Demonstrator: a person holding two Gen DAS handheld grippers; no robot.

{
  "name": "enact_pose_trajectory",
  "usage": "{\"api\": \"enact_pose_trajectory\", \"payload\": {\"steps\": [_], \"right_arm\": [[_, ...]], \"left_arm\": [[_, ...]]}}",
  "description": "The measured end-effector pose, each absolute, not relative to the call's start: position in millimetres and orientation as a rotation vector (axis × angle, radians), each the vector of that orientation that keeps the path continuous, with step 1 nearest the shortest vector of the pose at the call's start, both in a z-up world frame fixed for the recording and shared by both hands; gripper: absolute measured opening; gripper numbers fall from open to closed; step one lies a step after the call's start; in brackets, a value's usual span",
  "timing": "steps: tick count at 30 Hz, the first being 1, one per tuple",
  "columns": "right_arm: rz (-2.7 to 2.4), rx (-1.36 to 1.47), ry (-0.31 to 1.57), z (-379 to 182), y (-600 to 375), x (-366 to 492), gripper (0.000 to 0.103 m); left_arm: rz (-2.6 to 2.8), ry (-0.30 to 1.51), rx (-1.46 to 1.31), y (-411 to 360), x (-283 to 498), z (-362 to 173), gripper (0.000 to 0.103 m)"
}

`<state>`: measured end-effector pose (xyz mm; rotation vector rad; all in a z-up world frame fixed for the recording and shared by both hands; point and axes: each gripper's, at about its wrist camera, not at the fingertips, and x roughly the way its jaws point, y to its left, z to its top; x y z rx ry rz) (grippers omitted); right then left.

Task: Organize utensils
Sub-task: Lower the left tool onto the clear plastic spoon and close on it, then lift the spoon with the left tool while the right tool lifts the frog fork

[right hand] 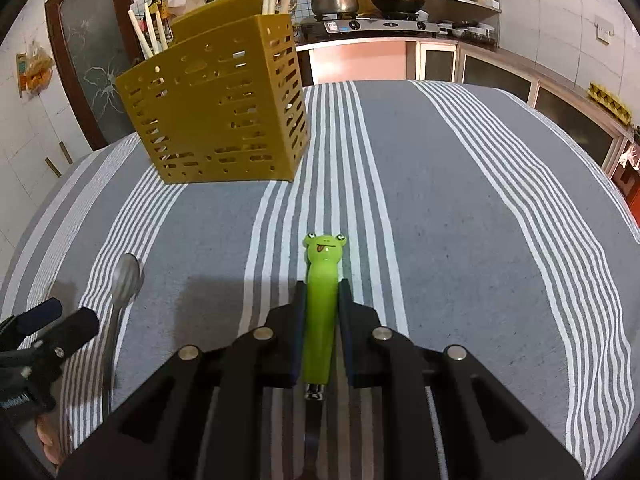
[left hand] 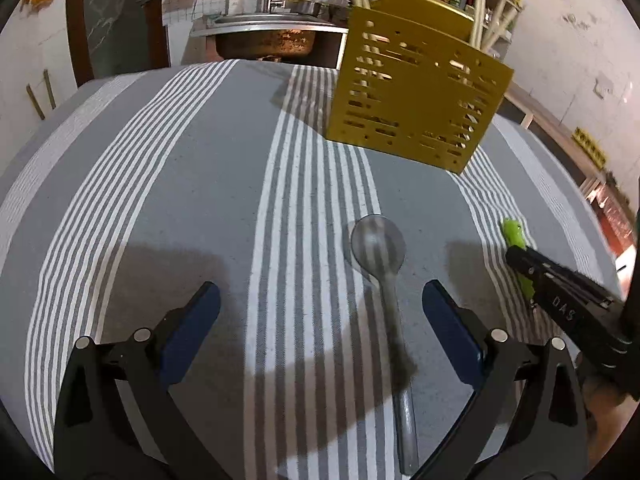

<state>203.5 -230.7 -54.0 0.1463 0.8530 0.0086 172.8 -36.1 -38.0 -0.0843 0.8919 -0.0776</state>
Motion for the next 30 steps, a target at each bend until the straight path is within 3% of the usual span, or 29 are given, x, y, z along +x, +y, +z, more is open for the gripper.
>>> {"api": "enact_pose_trajectory", "payload": {"steps": [5, 7, 8, 10, 16, 30], "right_arm": [[0.011, 0.155, 0.853, -54, -232, 202, 0.016], [0.011, 0.153, 0.855, -54, -232, 203, 0.016], [0.010, 0.152, 0.855, -54, -232, 203, 0.016], [0.008, 0.147, 0.859, -54, -232, 204, 0.016], [0.000, 0.127, 0.875, -54, -229, 207, 0.016], [-0.007, 0.160, 0.841, -47, -229, 203, 0.016]], "left_arm": [[-0.094, 0.914, 0.013, -56, 180, -45, 0.087], [-0.117, 0.942, 0.012, -59, 185, -50, 0.074], [-0.119, 0.942, 0.014, -61, 187, -50, 0.073], [-0.134, 0.937, 0.016, -61, 190, -48, 0.061], [-0.185, 0.945, 0.010, -63, 201, -45, 0.037], [-0.235, 0.910, -0.039, -54, 208, -43, 0.035]]}}
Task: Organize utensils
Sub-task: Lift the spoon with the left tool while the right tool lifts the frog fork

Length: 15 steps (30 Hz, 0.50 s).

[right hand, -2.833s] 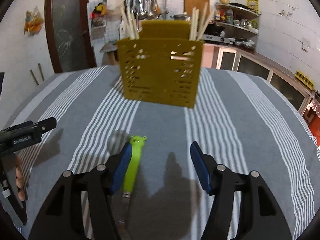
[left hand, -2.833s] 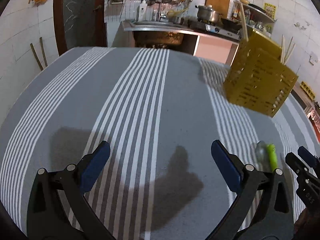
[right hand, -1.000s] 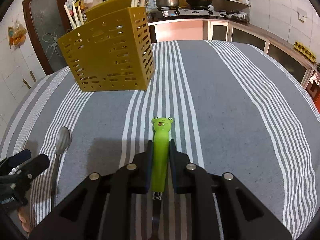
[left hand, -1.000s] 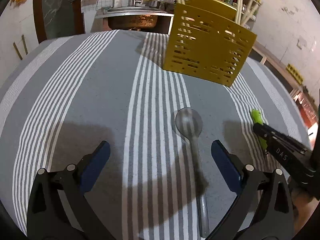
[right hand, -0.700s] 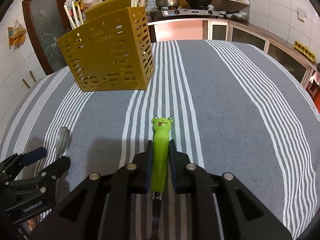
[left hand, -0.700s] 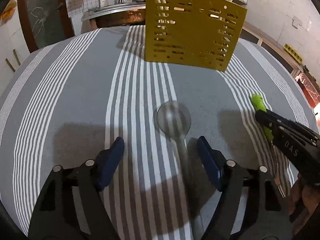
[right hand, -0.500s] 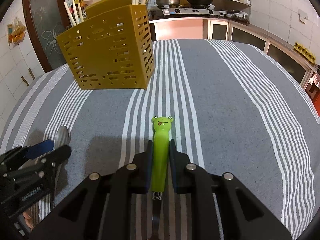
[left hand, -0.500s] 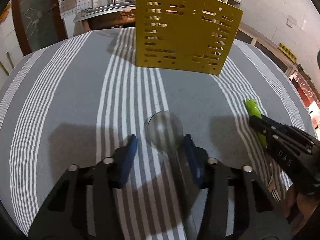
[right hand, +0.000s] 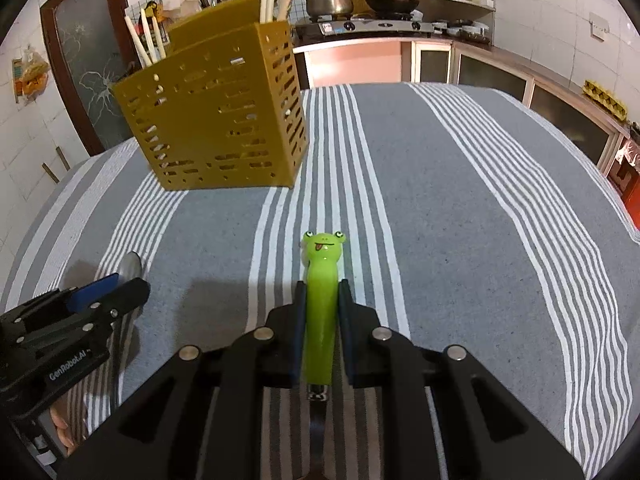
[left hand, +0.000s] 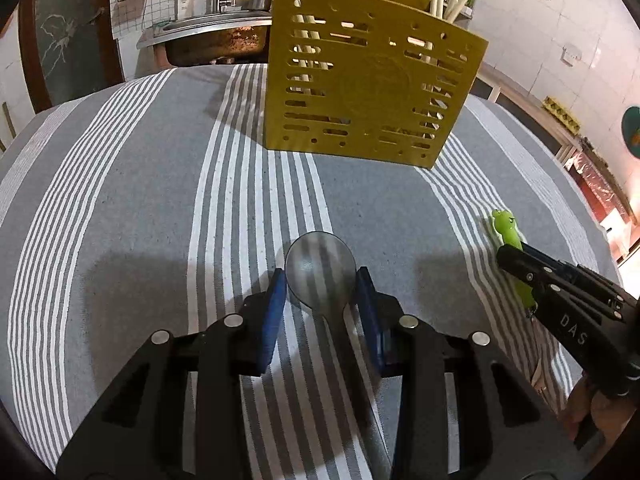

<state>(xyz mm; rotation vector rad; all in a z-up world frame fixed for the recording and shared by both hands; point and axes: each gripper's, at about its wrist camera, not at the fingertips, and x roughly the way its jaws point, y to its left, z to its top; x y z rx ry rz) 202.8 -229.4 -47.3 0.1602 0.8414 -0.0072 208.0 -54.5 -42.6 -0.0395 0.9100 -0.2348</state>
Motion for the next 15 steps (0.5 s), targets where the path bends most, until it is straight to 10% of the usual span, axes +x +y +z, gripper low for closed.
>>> {"api": "enact_pose_trajectory", "payload": {"steps": [15], "right_arm": [[0.026, 0.195, 0.644, -13, -225, 177, 0.016]], "left_arm": [[-0.229, 0.692, 0.015, -44, 184, -5, 0.035]]}}
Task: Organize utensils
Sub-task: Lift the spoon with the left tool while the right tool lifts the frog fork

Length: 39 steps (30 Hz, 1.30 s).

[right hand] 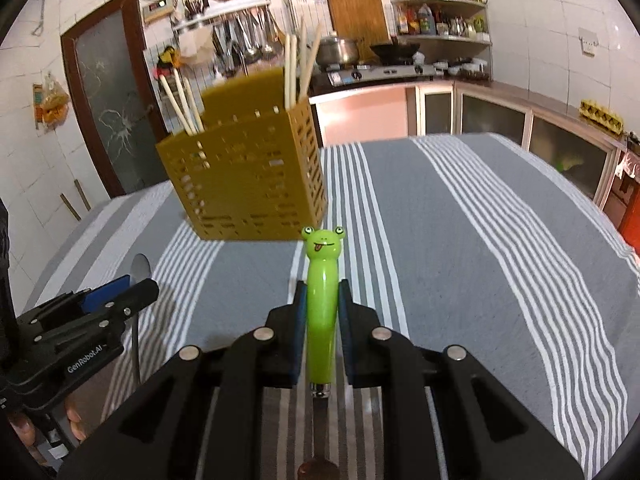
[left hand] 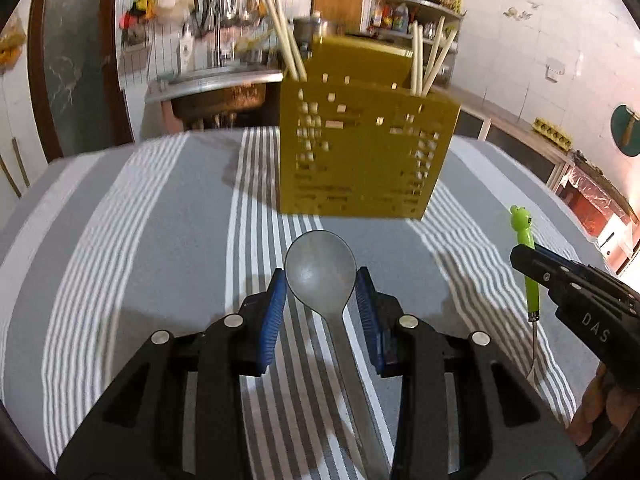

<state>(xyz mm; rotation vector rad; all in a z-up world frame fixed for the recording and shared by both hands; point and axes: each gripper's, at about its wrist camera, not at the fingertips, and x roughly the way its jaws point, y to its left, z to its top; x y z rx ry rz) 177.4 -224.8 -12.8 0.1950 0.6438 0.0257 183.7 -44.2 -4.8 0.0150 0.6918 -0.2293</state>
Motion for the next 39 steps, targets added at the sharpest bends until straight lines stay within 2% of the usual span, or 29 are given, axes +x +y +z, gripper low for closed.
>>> {"api": "enact_pose_trajectory", "payload": {"steps": [16, 39], "right_arm": [[-0.009, 0.104, 0.401, 20, -213, 146, 0.016], [-0.052, 0.062, 0.276, 36, -210, 123, 0.016]], "left_arm": [[-0.183, 0.512, 0.050, -33, 166, 19, 0.035], [-0.173, 0.412, 0.061, -29, 150, 29, 0.035]]}}
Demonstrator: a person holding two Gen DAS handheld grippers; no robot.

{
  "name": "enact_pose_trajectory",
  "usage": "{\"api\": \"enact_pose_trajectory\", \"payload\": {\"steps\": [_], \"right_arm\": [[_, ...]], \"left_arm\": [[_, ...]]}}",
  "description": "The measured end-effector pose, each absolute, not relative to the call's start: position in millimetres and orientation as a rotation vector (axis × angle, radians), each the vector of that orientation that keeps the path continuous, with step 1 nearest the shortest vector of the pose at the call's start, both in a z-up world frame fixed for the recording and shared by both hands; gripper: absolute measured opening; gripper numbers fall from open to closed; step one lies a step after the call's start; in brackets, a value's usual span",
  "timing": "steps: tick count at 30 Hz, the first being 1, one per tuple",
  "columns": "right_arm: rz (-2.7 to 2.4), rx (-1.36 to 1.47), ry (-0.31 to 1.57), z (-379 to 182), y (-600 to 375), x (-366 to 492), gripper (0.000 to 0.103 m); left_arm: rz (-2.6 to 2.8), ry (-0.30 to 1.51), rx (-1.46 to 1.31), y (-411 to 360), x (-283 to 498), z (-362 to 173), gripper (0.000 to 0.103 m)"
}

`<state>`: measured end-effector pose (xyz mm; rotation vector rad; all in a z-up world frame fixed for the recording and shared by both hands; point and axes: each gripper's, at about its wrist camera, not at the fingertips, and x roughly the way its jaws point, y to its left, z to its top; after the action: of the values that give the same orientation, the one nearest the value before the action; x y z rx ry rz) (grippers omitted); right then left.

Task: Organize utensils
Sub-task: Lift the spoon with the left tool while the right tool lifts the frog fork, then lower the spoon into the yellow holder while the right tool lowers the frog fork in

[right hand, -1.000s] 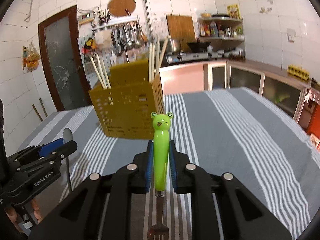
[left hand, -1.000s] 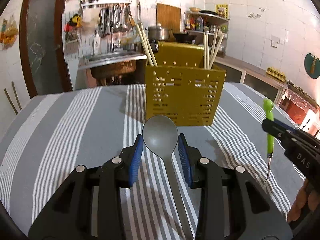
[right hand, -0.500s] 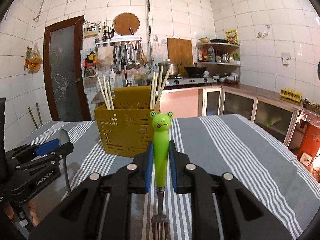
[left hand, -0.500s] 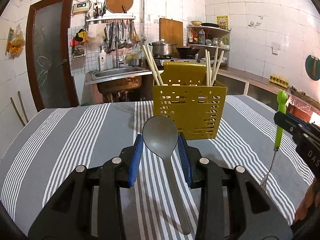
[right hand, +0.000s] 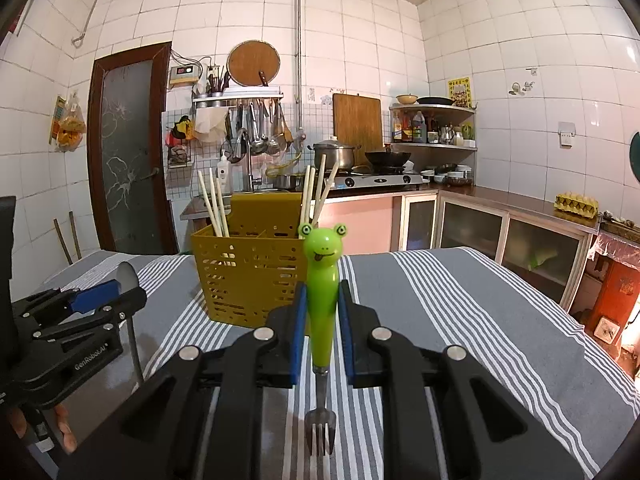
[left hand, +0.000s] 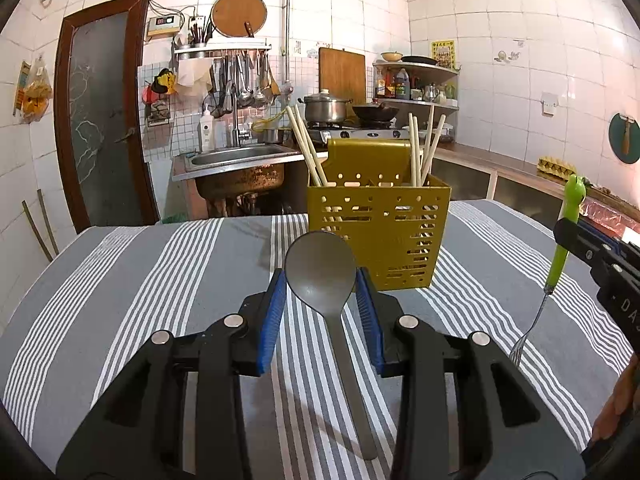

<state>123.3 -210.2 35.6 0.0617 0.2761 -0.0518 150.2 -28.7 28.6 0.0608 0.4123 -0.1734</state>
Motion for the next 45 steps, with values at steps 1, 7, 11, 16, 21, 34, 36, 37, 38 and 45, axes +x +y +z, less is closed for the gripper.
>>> {"api": "enact_pose_trajectory", "payload": {"steps": [1, 7, 11, 16, 21, 34, 36, 37, 38, 45], "right_arm": [[-0.052, 0.063, 0.275, 36, -211, 123, 0.016], [-0.059, 0.072, 0.267, 36, -211, 122, 0.016], [-0.066, 0.074, 0.279, 44, -213, 129, 0.016], [-0.064, 0.067, 0.260, 67, -212, 136, 0.016], [-0.041, 0.081, 0.215, 109, -212, 158, 0.016], [-0.018, 0.138, 0.169, 154, -207, 270, 0.016], [-0.017, 0.145, 0.193, 141, -207, 282, 0.016], [-0.018, 0.142, 0.202, 137, -206, 287, 0.016], [-0.018, 0.136, 0.213, 131, -207, 292, 0.016], [-0.021, 0.125, 0.331, 86, -210, 311, 0.016]], "left_arm": [[-0.173, 0.408, 0.062, -28, 149, 30, 0.035], [-0.176, 0.411, 0.045, -27, 149, 36, 0.035], [-0.182, 0.403, 0.025, -23, 157, 53, 0.035], [-0.192, 0.355, 0.031, -22, 173, 88, 0.035], [-0.198, 0.292, 0.046, -26, 198, 130, 0.035], [-0.214, 0.231, 0.079, -46, 298, 175, 0.035], [-0.219, 0.244, 0.084, -51, 309, 165, 0.035], [-0.220, 0.254, 0.083, -53, 314, 156, 0.035], [-0.219, 0.266, 0.082, -54, 318, 147, 0.035], [-0.234, 0.363, 0.100, -56, 341, 93, 0.035]]}}
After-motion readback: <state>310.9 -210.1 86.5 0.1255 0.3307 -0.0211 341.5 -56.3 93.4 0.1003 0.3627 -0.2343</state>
